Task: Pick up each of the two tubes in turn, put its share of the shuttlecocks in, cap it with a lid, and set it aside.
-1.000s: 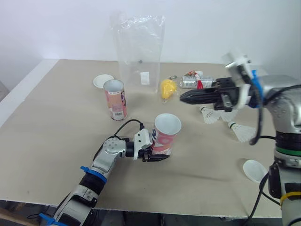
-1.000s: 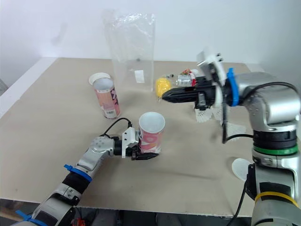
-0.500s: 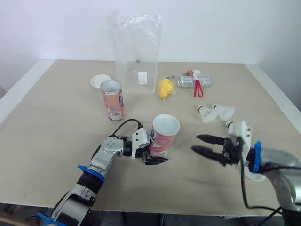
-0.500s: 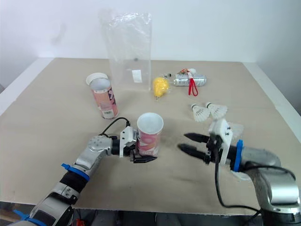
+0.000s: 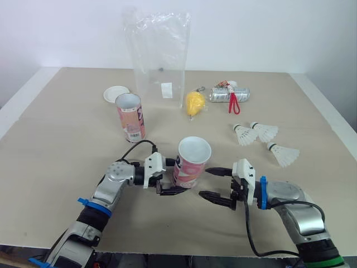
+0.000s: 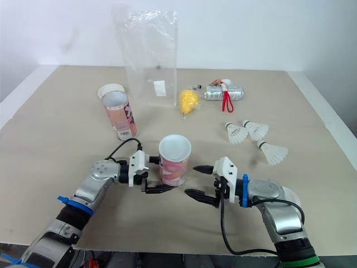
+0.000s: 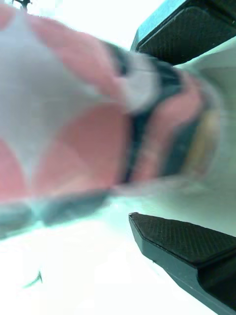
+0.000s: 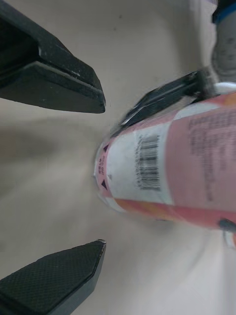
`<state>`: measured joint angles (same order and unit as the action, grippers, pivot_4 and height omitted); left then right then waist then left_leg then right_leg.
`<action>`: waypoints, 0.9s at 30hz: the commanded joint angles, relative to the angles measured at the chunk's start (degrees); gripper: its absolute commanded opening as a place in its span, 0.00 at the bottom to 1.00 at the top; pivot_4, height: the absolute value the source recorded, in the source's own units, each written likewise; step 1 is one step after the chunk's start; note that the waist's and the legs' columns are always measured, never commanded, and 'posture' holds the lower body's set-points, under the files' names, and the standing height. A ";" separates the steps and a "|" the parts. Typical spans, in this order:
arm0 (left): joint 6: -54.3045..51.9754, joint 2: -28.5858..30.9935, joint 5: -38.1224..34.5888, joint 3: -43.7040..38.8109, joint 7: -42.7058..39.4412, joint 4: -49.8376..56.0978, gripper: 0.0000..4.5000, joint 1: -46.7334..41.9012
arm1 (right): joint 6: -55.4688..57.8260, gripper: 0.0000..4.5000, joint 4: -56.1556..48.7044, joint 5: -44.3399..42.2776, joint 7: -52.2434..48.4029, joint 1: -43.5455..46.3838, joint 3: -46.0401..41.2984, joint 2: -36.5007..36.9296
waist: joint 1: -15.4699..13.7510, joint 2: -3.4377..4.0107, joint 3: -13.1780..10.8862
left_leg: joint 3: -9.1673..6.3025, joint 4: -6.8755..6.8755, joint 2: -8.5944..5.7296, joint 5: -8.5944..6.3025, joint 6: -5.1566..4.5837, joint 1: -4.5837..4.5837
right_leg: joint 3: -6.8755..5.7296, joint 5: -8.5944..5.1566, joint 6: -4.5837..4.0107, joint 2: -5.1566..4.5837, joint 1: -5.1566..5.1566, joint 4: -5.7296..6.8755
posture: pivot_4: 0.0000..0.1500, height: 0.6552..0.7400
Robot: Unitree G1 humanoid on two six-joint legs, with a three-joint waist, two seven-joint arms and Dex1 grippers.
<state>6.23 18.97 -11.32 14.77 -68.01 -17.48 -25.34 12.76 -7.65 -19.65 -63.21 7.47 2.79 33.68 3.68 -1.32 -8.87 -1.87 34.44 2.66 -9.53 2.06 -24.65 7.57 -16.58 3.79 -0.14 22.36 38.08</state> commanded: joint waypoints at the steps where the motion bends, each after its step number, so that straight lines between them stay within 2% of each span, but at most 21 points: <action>1: -0.03 2.93 -0.51 -1.46 -0.69 2.30 1.00 2.17 | -3.60 0.98 2.27 0.61 -0.90 2.31 1.72 -1.31 | 0.00 -0.04 -0.05 | -0.01 0.00 0.00 -0.02 0.02 0.00 | 0.00 -0.03 0.01 0.00 -0.01 0.00 | 1.00 1.00; 12: -3.69 8.49 -4.80 -5.19 0.73 15.62 1.00 10.22 | -7.51 0.98 7.44 1.60 -2.45 6.67 6.19 -5.22 | -0.21 -0.07 -0.26 | -0.01 0.03 0.03 -0.02 0.03 -0.01 | -0.01 0.00 -0.02 -0.01 0.00 0.01 | 1.00 1.00; 27: -6.38 11.03 -5.79 -5.78 3.30 21.10 1.00 14.73 | -12.67 0.98 14.97 4.56 -2.98 11.29 10.56 -10.34 | -0.89 0.02 -0.44 | -0.02 0.08 0.06 -0.01 0.03 0.01 | -0.07 0.05 -0.08 -0.01 -0.01 0.05 | 1.00 1.00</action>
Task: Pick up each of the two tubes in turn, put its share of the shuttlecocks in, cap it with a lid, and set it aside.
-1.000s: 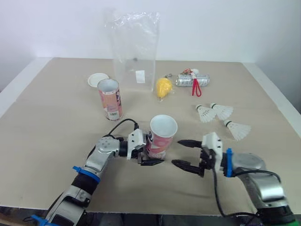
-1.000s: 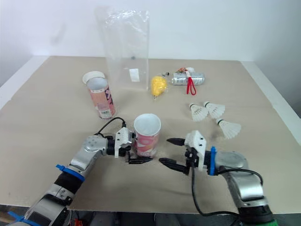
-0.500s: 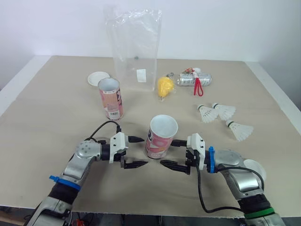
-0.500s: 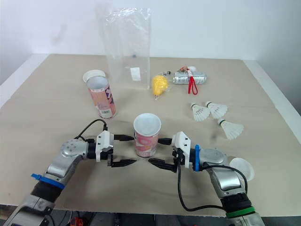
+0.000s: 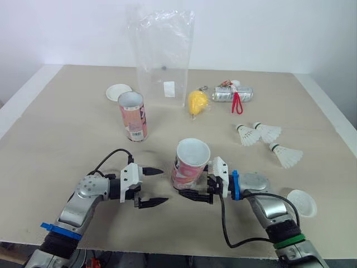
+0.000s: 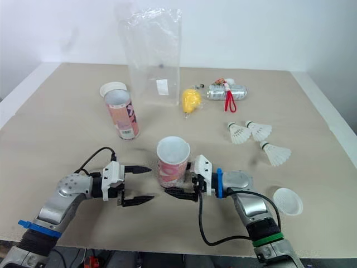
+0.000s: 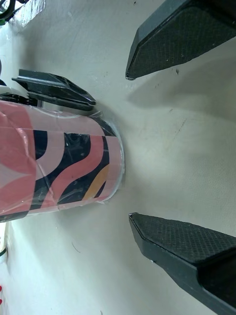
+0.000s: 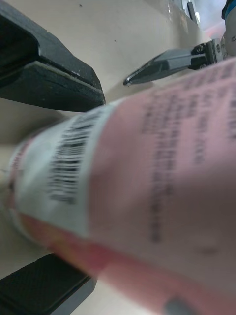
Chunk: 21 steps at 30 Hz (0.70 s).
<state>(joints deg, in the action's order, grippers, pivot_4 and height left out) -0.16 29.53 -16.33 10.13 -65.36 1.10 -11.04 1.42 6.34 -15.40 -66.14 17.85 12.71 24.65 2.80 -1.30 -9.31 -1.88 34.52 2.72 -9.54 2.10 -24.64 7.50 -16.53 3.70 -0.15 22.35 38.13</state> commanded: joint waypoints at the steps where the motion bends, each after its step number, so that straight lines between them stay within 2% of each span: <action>1: -0.03 0.48 -0.75 -1.11 0.82 2.66 1.00 0.53 | -1.67 0.98 1.45 0.52 0.14 1.20 0.91 -1.86 | 0.00 0.00 0.00 | 0.00 0.01 0.01 0.00 0.00 0.01 | 0.00 0.01 -0.01 0.00 0.00 0.01 | 1.00 1.00; 19: -0.45 0.41 -2.80 -1.64 1.39 3.14 1.00 1.06 | -5.54 0.98 6.29 3.18 -0.29 3.16 2.58 -5.60 | 0.12 0.00 0.00 | 0.05 0.03 0.09 0.02 0.01 0.11 | -0.03 0.10 -0.10 0.04 -0.03 0.06 | 1.00 1.00; 20: -0.38 0.15 -2.99 -1.72 1.48 3.08 1.00 0.92 | -5.57 0.85 6.12 3.15 -0.42 2.94 2.51 -5.34 | 0.12 0.00 0.00 | 0.06 0.03 0.09 0.02 0.02 0.12 | -0.03 0.10 -0.10 0.04 -0.04 0.06 | 1.00 1.00; 21: -0.30 -0.13 -3.26 -1.84 1.55 3.03 1.00 0.79 | -5.58 0.79 5.95 3.16 -0.42 2.76 2.41 -5.10 | 0.11 0.00 0.00 | 0.06 0.03 0.09 0.02 0.02 0.13 | -0.03 0.10 -0.10 0.04 -0.04 0.06 | 1.00 1.00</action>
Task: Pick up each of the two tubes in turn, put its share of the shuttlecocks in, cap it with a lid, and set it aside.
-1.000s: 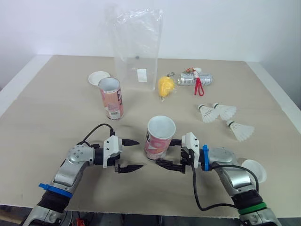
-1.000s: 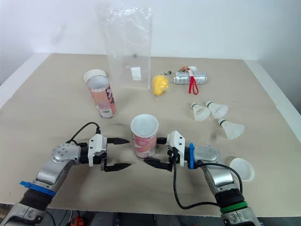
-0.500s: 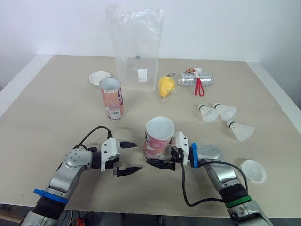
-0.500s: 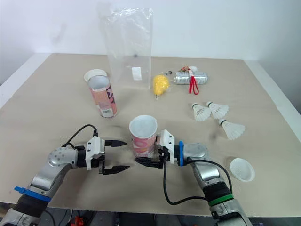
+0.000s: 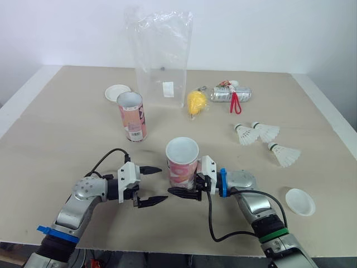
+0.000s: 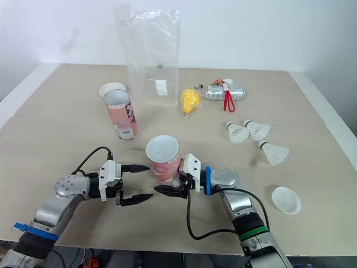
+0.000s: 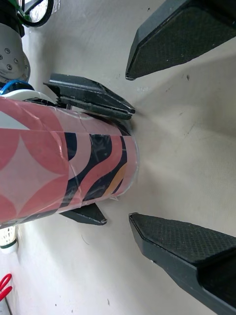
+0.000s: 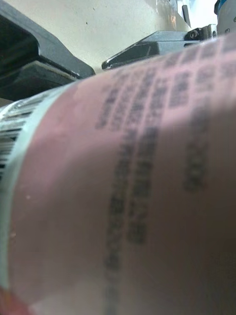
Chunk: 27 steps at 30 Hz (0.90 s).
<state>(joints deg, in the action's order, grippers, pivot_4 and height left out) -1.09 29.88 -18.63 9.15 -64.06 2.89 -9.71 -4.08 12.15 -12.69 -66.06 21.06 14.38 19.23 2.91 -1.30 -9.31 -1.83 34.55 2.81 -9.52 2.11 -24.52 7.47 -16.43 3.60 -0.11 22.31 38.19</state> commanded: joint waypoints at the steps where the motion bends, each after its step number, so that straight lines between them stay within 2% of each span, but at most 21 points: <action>1: 0.69 -0.67 -1.16 -0.95 0.28 1.21 1.00 -0.62 | -0.10 0.69 0.04 0.45 -0.45 -0.55 0.68 0.47 | -0.01 0.00 0.00 | 0.00 0.00 0.00 0.00 0.00 0.00 | 0.00 0.00 0.00 0.00 -0.01 0.00 | 1.00 1.00; 2: 0.51 -1.01 -1.66 -1.13 0.30 1.17 1.00 -0.74 | -0.13 0.62 -0.07 0.46 -0.41 -0.62 0.59 0.64 | -0.01 0.00 0.00 | 0.00 0.00 0.00 0.00 0.00 0.00 | 0.00 0.00 0.00 0.00 -0.01 0.00 | 1.00 1.00; 8: 1.69 -4.02 -3.97 -2.40 1.03 0.51 1.00 -0.64 | 0.76 0.62 -1.79 -0.31 0.01 -1.08 -0.21 1.38 | -0.14 0.00 0.00 | 0.00 0.05 0.00 0.00 0.00 0.00 | 0.00 0.02 0.01 -0.01 -0.04 0.00 | 1.00 1.00; 14: 5.90 -4.91 -1.92 -1.39 0.45 -1.70 1.00 -0.15 | 1.84 0.62 -5.49 -1.96 2.37 -3.07 -2.59 2.14 | -0.16 0.00 0.00 | -0.01 0.07 -0.02 0.00 0.00 -0.01 | 0.01 0.06 -0.04 -0.01 -0.07 0.00 | 1.00 1.00; 20: 7.60 -5.82 -1.80 0.47 -1.04 -1.70 1.00 -1.61 | 7.99 0.62 -22.23 -8.42 15.69 -12.92 -15.23 2.71 | -0.70 0.03 -0.02 | -0.07 0.09 -0.13 0.00 0.01 -0.20 | 0.01 0.08 -0.09 -0.09 -0.02 -0.01 | 1.00 1.00; 23: 6.98 -6.01 -2.56 0.85 -2.35 -1.68 1.00 -2.27 | 11.16 0.62 -29.93 -10.81 25.45 -17.62 -22.80 1.17 | -0.54 0.07 -0.04 | -0.08 0.09 -0.14 0.00 0.01 -0.21 | 0.01 0.05 -0.03 -0.09 0.01 -0.01 | 1.00 1.00; 27: 5.72 -6.24 -3.62 1.25 -4.11 -2.04 1.00 -3.45 | 11.94 0.62 -34.38 -11.48 37.66 -22.51 -34.44 -0.65 | -0.38 0.08 -0.03 | -0.10 0.08 -0.11 0.00 0.00 -0.18 | -0.01 -0.06 0.15 -0.06 0.00 0.01 | 1.00 1.00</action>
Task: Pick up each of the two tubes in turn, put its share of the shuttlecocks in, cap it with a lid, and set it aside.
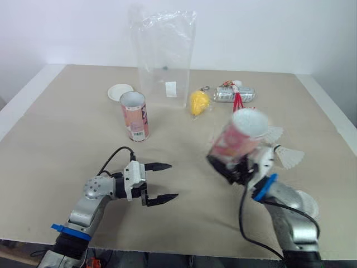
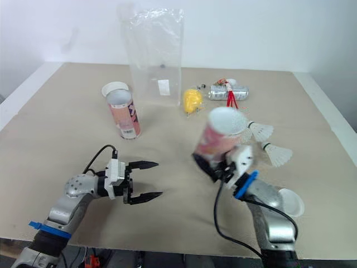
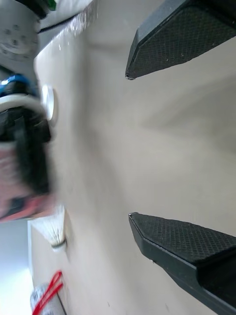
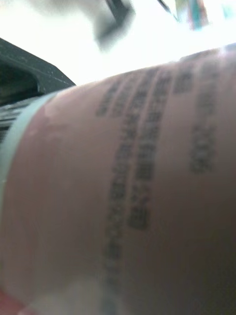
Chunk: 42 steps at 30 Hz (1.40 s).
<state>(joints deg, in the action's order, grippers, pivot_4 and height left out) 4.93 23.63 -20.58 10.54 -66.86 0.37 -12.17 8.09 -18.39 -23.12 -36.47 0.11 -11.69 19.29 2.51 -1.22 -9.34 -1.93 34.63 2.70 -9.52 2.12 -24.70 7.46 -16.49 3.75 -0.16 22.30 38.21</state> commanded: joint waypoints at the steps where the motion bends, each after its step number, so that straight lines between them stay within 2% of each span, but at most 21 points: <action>1: -0.43 0.00 -1.80 0.02 -1.78 0.42 1.00 -1.18 | -0.61 0.62 -3.67 -0.39 11.02 -2.22 -11.11 -1.00 | 0.05 0.00 0.00 | 0.00 0.01 -0.01 0.00 0.00 0.00 | 0.01 0.00 0.00 -0.01 -0.01 0.00 | 1.00 1.00; 7: -0.16 -0.87 -0.90 1.28 -2.51 -0.53 1.00 -2.05 | -3.41 0.62 2.92 1.45 20.71 -5.48 -25.33 1.17 | 0.11 0.10 0.05 | 0.10 0.04 -0.02 0.02 -0.02 0.04 | 0.06 0.04 0.04 -0.04 -0.02 -0.01 | 1.00 1.00; 11: 0.49 -1.13 -0.26 1.69 -2.39 -0.65 1.00 -1.88 | -3.06 0.62 8.37 -0.37 21.68 -5.12 -28.97 3.22 | 0.27 0.22 0.06 | 0.15 0.04 -0.02 0.02 -0.03 0.06 | 0.10 0.04 0.03 -0.04 -0.03 -0.01 | 1.00 1.00; 16: -0.03 -1.31 -0.64 1.83 -1.70 0.82 1.00 -0.80 | -1.41 0.62 17.02 -3.41 20.44 -3.89 -30.99 4.92 | 0.30 0.39 0.10 | 0.18 0.03 -0.02 0.04 -0.06 0.11 | 0.13 0.06 0.01 -0.04 -0.06 0.00 | 1.00 1.00; 22: -0.55 -1.59 -1.11 2.06 -1.05 2.81 1.00 0.39 | -3.03 0.62 25.78 -2.24 18.42 -2.56 -30.17 8.26 | 0.26 0.55 0.08 | 0.21 0.04 -0.05 0.05 -0.09 0.12 | 0.19 0.08 0.04 -0.05 -0.10 -0.01 | 1.00 1.00; 30: -0.31 -1.62 -0.71 2.28 -0.62 3.54 1.00 1.01 | -3.44 0.62 28.53 -1.94 17.03 -2.71 -29.11 9.08 | 0.27 0.76 0.09 | 0.22 0.04 -0.04 0.05 -0.09 0.15 | 0.21 0.08 0.07 -0.03 -0.10 -0.01 | 1.00 1.00; 31: -0.28 -1.65 -0.67 2.29 -0.64 3.39 1.00 0.95 | -3.11 0.76 28.48 -2.15 17.09 -2.79 -29.18 8.98 | 0.27 0.77 0.09 | 0.22 0.04 -0.05 0.05 -0.09 0.15 | 0.22 0.08 0.07 -0.03 -0.10 -0.01 | 1.00 1.00; 32: -0.22 -1.68 -0.60 2.32 -0.66 3.22 1.00 0.85 | -2.88 0.80 28.37 -2.04 17.17 -3.09 -29.14 8.97 | 0.27 0.76 0.09 | 0.22 0.04 -0.05 0.05 -0.09 0.15 | 0.22 0.08 0.07 -0.03 -0.10 -0.01 | 1.00 1.00; 33: -0.13 -1.68 -0.49 2.35 -0.72 3.02 1.00 0.73 | -2.82 0.90 28.13 -1.83 17.14 -3.53 -29.05 8.95 | 0.27 0.76 0.09 | 0.22 0.04 -0.05 0.05 -0.09 0.14 | 0.22 0.08 0.07 -0.03 -0.10 -0.01 | 1.00 1.00; 35: -0.01 -1.62 -0.28 2.44 -0.84 2.77 1.00 0.54 | -2.94 0.98 27.26 -1.54 17.06 -4.55 -28.94 8.77 | 0.27 0.76 0.09 | 0.22 0.04 -0.05 0.06 -0.09 0.15 | 0.22 0.08 0.08 -0.03 -0.11 -0.01 | 1.00 1.00; 42: -0.45 -1.72 0.01 2.70 -0.81 2.41 1.00 -0.32 | -1.31 0.98 20.31 -2.77 18.24 -9.87 -29.75 7.20 | 0.25 0.77 0.10 | 0.21 0.03 -0.05 0.05 -0.09 0.14 | 0.21 0.06 0.07 -0.03 -0.11 -0.01 | 1.00 1.00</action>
<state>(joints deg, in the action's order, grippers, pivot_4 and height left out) 4.52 21.79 -20.34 13.24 -67.84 1.51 -11.85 6.67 5.46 -24.82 -18.56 -9.07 -40.30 26.55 2.76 -0.45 -9.24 -1.73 34.67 2.65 -9.46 2.02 -24.55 7.67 -16.43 3.82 -0.19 22.19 38.20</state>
